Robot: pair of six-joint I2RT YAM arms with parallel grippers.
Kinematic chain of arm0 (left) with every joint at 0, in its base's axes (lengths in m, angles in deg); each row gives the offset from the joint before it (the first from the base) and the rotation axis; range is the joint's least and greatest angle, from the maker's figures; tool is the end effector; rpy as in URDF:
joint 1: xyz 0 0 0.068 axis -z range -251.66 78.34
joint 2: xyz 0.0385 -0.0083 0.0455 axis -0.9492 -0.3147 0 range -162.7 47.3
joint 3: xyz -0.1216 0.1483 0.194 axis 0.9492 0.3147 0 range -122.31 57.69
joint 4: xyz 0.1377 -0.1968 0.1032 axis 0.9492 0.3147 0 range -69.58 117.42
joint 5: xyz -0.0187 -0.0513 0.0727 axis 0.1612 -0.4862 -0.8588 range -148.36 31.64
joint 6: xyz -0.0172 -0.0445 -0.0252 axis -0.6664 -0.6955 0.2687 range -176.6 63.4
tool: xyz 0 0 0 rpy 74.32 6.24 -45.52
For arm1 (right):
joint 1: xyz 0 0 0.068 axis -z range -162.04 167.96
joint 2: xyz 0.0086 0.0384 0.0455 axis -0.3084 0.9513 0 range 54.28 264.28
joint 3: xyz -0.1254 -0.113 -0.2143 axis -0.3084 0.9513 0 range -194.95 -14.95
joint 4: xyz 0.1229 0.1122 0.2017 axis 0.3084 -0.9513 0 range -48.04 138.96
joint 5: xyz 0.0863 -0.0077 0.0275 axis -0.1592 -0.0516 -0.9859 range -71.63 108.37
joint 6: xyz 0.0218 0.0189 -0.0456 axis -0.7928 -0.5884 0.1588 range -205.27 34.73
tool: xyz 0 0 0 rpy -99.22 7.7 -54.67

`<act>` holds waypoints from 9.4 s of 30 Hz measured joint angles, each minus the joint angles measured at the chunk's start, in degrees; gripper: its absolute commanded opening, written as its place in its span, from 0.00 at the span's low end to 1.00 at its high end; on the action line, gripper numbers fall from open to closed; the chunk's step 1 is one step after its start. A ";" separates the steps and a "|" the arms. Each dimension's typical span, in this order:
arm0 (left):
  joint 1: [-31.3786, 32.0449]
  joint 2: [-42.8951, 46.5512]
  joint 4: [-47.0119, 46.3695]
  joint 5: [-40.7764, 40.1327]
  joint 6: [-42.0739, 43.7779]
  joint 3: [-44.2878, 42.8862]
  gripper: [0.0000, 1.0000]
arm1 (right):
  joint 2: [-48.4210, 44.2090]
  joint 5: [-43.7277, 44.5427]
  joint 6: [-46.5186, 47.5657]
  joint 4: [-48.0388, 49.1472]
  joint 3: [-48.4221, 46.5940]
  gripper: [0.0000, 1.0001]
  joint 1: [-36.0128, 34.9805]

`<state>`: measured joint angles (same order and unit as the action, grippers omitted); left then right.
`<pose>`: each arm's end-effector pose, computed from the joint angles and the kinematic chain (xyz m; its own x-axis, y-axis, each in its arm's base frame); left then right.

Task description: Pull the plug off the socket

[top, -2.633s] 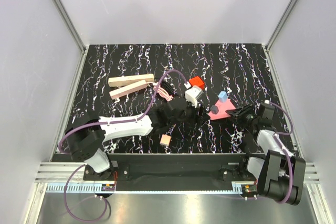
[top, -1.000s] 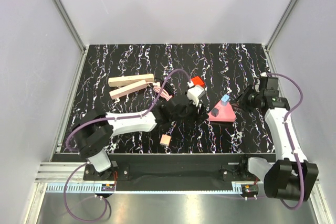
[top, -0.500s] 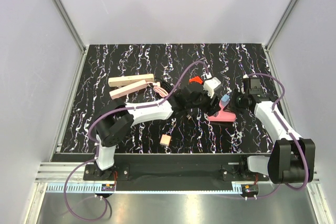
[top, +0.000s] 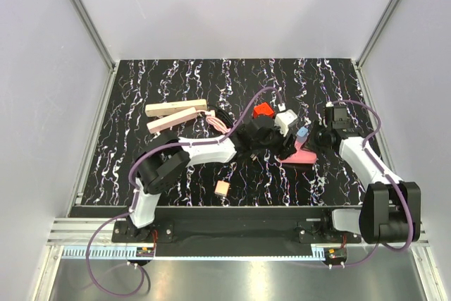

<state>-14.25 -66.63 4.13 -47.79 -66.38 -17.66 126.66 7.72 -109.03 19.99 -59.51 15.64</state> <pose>0.2407 -0.3884 0.2076 -0.3576 0.2493 -0.9000 0.8716 0.4351 -0.2258 0.2440 0.0165 0.2126 -0.8220 0.3631 -0.4388 0.2079 0.9086 0.3623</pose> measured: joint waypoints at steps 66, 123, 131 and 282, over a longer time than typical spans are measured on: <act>-0.11 -6.99 -0.87 -0.48 -2.54 -2.10 0.00 | 10.71 4.33 -2.10 3.63 -3.13 0.00 -4.44; -0.55 -6.01 1.29 -1.46 -3.28 -2.49 0.00 | 21.44 17.75 -6.71 -12.90 -16.37 0.00 -10.03; -0.31 -5.60 1.90 -4.11 -5.73 -2.38 0.00 | 22.38 18.73 -7.15 -13.44 -17.03 0.00 -10.54; -9.16 6.23 -2.08 12.13 -13.66 0.63 0.56 | -2.01 25.22 -0.39 -26.32 -24.17 1.00 -12.66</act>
<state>-23.41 -60.40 2.05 -35.66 -80.04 -17.03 124.65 32.94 -109.43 -6.33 -83.68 2.98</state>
